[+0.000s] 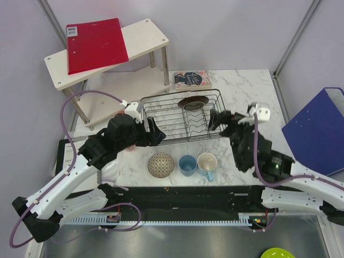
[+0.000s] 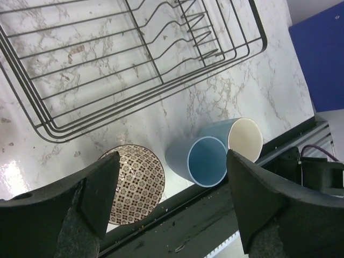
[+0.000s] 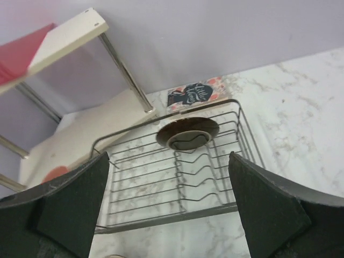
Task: Unload the mixed dishes from the dish rack
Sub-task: Pick up the plate from the dish rack.
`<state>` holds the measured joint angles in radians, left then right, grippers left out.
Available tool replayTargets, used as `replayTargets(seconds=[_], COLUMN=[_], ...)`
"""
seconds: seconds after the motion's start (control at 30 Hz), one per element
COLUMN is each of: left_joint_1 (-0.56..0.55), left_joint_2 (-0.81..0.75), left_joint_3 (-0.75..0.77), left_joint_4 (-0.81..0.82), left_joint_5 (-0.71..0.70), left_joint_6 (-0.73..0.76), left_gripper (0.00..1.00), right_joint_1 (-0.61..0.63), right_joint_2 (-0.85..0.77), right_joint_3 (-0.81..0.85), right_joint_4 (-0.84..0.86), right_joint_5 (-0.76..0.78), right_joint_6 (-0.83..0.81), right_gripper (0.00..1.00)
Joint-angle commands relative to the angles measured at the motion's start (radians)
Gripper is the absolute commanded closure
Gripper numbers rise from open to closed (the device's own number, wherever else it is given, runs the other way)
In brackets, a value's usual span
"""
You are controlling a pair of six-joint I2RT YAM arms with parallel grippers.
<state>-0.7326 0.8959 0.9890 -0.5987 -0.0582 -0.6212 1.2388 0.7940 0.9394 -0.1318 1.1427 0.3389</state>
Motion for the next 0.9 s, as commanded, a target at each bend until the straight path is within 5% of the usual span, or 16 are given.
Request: replayTargets(seconds=[0.0,0.03,0.1,0.37,0.67,0.77,0.87], left_joint_1=[-0.005,-0.005,-0.005,-0.004,-0.001,-0.002,-0.002], left_joint_2=[0.023,0.02,0.011,-0.109,-0.164,-0.129,-0.094], left_joint_3=[0.011,0.011,0.014,-0.036,-0.141,-0.142,-0.148], left_joint_4=[0.01,0.017,0.019,0.028,0.138,0.157,0.155], left_joint_5=[0.054,0.073,0.073,-0.064,-0.098,-0.083,-0.08], left_joint_6=[0.029,0.029,0.031,-0.069,-0.066,-0.06,-0.077], left_gripper=[0.14,0.13,0.13,0.01,0.01,0.05,0.07], right_joint_1=[-0.309,-0.378,-0.534,-0.855,-0.886,-0.904,-0.926], right_joint_2=[0.303,0.371,0.544,0.835,0.951,0.982,0.988], right_joint_3=[0.368,0.51,0.643,0.671,0.685,0.677,0.645], right_joint_4=[-0.312,-0.371,-0.46,-0.278,-0.316,-0.312,-0.266], right_joint_5=[-0.335,-0.526,-0.662,-1.091,-1.049,-1.118,-1.17], right_joint_6=[0.196,0.227,0.293,0.506,0.425,0.469,0.526], right_gripper=[0.02,0.02,0.02,0.02,0.05,0.23,0.58])
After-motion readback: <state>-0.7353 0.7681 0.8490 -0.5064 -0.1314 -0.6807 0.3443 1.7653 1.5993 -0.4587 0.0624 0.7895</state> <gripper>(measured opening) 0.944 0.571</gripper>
